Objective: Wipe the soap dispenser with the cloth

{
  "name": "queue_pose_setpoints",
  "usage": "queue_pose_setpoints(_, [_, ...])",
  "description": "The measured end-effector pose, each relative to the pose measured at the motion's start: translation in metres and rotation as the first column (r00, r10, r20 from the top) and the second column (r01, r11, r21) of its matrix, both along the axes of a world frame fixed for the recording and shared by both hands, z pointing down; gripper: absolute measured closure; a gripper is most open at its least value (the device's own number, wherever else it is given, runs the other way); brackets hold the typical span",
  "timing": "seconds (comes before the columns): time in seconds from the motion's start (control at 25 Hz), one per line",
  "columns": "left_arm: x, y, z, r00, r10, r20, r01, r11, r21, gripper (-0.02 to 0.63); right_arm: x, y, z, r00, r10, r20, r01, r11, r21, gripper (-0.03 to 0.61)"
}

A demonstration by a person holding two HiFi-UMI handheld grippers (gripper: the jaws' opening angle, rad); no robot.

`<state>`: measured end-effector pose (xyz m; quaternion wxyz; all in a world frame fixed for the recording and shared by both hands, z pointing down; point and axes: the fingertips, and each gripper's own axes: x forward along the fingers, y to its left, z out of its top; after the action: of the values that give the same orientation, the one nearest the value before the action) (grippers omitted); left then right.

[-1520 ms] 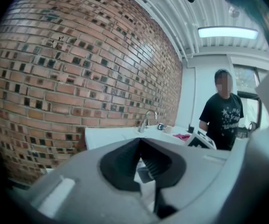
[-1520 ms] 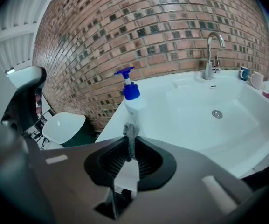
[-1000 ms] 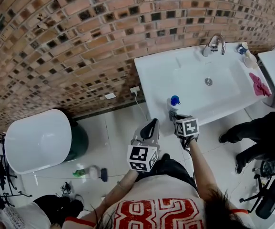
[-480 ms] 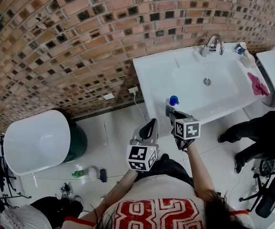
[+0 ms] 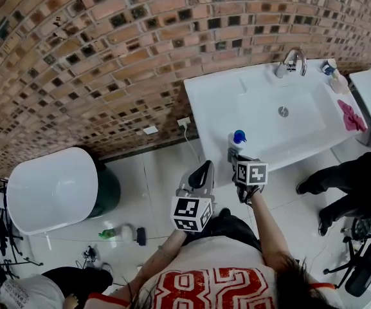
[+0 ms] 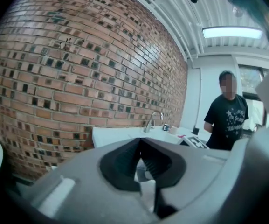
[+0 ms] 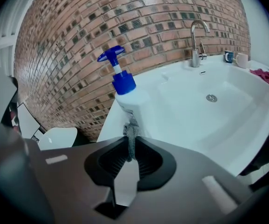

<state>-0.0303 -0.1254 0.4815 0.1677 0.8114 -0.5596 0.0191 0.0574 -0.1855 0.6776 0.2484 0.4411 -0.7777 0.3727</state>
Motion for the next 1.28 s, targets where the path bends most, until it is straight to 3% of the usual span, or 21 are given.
queue_pose_setpoints(0.44, [-0.006, -0.003, 0.002, 1.000, -0.004, -0.009, 0.004, 1.000, -0.007, 0.611, -0.028, -0.018, -0.045, 0.987, 0.124, 0.106, -0.137, 0.983, 0.119, 0.531])
queue_pose_setpoints(0.72, [-0.014, -0.003, 0.003, 1.000, -0.020, -0.008, 0.020, 1.000, -0.011, 0.611, -0.026, -0.019, -0.021, 0.976, 0.193, 0.103, -0.199, 0.979, 0.054, 0.531])
queue_pose_setpoints(1.08, [-0.025, -0.006, 0.006, 0.999, -0.031, -0.008, 0.031, 0.999, -0.022, 0.611, -0.022, -0.014, -0.002, 0.981, 0.181, 0.069, -0.181, 0.983, -0.003, 0.531])
queue_pose_setpoints(1.28, [-0.022, -0.008, 0.004, 1.000, -0.015, -0.015, 0.015, 1.000, -0.017, 0.611, -0.017, -0.001, -0.016, 0.995, 0.074, 0.067, -0.074, 0.997, 0.000, 0.531])
